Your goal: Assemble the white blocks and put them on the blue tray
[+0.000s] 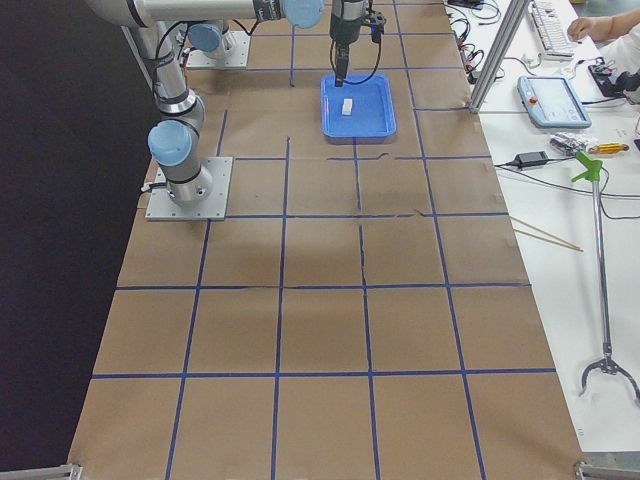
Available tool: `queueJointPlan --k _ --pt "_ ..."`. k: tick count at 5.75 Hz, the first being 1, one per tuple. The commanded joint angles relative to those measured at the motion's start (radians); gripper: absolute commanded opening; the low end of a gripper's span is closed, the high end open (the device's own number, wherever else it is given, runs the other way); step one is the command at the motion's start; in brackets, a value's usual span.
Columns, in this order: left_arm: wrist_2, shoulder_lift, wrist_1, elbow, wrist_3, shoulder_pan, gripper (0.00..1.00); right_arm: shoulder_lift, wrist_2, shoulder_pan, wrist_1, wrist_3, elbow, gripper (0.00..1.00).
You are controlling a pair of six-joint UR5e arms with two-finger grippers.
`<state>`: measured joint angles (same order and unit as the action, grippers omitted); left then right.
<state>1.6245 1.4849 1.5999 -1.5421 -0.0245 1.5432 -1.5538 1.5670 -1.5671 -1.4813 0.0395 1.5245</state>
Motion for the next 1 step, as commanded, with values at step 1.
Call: queueJointPlan --k 1 --pt "0.0 0.002 0.0 0.0 0.0 0.0 0.99 0.009 0.004 0.001 0.001 0.0 -0.006 1.0"
